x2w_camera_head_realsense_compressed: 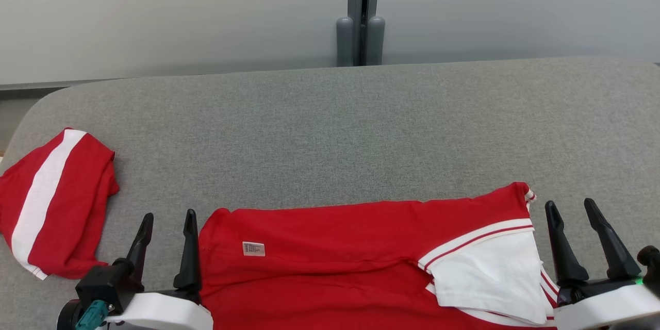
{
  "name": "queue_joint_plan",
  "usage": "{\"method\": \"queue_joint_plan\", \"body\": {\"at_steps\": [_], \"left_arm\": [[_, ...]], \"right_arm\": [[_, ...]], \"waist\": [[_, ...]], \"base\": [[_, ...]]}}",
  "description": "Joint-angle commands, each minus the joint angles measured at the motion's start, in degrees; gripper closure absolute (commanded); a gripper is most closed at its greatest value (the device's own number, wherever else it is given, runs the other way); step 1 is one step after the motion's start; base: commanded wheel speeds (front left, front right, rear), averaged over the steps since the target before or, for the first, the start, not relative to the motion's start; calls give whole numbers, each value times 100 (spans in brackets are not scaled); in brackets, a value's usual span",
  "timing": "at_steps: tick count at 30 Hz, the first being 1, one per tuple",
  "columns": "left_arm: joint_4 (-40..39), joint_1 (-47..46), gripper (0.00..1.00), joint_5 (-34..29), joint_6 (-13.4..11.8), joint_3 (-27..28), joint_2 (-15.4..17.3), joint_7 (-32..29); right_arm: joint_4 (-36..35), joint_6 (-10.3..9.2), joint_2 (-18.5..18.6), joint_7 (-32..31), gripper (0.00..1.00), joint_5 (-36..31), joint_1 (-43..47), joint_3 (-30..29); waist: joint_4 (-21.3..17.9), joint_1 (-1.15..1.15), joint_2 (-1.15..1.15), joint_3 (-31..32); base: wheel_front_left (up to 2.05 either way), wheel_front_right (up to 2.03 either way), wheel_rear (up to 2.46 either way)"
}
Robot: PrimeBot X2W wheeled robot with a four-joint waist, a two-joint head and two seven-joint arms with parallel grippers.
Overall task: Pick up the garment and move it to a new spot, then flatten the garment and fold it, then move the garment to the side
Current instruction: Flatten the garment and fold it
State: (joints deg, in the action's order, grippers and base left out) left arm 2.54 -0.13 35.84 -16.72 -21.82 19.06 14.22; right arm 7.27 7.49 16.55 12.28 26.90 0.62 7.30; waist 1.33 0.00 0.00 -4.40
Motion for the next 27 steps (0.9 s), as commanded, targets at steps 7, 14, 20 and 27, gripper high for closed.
{"method": "queue_joint_plan", "body": {"at_steps": [7, 14, 20, 27], "left_arm": [[-247, 197, 0, -654, -209, -56, 30, 85], [-306, 545, 0, -865, -367, -193, 114, 53], [-274, 604, 0, -827, -371, -220, 170, -28], [-257, 573, 0, -802, -371, -246, 183, -50]], "right_arm": [[-722, 0, -452, -645, 0, -800, 675, -395], [-1033, 0, -674, -876, 0, -1073, 1098, -442], [-1100, 0, -736, -977, 0, -1094, 1187, -487], [-1135, 0, -777, -1036, 0, -1076, 1204, -491]], "waist": [[52, 0, 0, 295], [37, 0, 0, 472], [76, 0, 0, 476], [90, 0, 0, 463]], "base": [[0, 0, 0], [0, 0, 0], [0, 0, 0], [0, 0, 0]]}}
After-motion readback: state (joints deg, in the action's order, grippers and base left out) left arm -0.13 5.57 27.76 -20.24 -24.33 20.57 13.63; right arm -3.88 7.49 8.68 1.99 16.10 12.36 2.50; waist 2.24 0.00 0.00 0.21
